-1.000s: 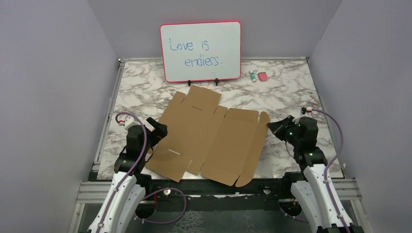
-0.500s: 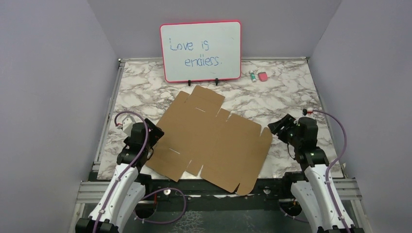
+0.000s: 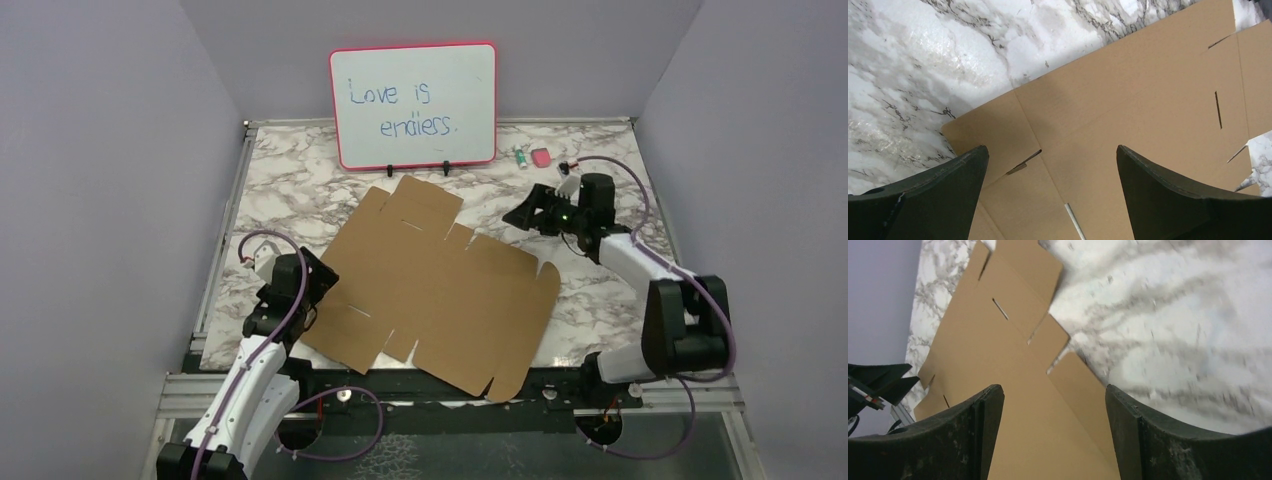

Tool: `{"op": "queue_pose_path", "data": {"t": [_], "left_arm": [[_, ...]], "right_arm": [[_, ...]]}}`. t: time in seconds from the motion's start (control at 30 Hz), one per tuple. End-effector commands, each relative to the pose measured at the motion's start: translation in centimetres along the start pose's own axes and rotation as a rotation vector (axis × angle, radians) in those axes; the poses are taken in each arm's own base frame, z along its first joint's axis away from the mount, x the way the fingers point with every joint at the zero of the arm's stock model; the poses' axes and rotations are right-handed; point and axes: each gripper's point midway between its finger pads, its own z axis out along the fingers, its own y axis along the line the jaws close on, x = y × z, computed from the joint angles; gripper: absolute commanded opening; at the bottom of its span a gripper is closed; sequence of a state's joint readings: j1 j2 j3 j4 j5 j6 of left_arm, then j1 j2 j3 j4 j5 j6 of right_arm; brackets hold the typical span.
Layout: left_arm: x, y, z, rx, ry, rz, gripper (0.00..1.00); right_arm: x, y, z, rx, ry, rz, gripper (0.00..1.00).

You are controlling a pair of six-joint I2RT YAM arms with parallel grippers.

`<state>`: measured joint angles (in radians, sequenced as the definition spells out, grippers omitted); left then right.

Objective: Fold the paper box

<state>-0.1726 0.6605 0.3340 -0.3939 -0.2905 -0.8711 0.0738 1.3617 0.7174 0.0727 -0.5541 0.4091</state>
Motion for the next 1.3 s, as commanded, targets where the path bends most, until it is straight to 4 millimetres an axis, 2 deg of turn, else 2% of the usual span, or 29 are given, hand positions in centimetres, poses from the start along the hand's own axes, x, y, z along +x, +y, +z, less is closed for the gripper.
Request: {"op": "queue_pose_path", "data": {"t": [0.0,0.3,0.5,0.73,0.87,1.0,1.13,1.27], "left_arm": [[0.9,-0.2,0.2,0.039,0.026,0.022,0.99],[1.1,-1.2,-0.2,0.103,0.036,0.045,0.99],[1.1,-1.5,-0.1,0.118,0.037,0.056,0.99],[0.9,-1.9,-0.1,0.132,0.038,0.068,0.99],[1.0,-2.0,-0.2,0.14,0.04,0.069,0.99],[0.9,-2.2,-0.2,0.147,0.039,0.071,0.99],[0.6,-2.5,-0.4,0.156,0.03,0.072,0.99],[0.1,-3.0,-0.6,0.17,0.021,0.075,0.99]], "right_arm": [[-3.2,3.5,3.8,-0.24,-0.005,-0.158,0.79],[-2.2,2.1,12.4,-0.313,0.146,-0.222,0.79],[-1.0,2.3,16.4,-0.351,0.211,-0.222,0.78],[1.9,2.7,20.6,-0.401,0.299,-0.187,0.74],[2.6,3.2,21.6,-0.45,0.318,-0.169,0.62],[2.7,3.9,21.5,-0.499,0.306,-0.153,0.47],[1.9,4.3,21.0,-0.503,0.287,-0.156,0.22],[-0.1,5.2,19.4,-0.516,0.229,-0.146,0.07]]}}
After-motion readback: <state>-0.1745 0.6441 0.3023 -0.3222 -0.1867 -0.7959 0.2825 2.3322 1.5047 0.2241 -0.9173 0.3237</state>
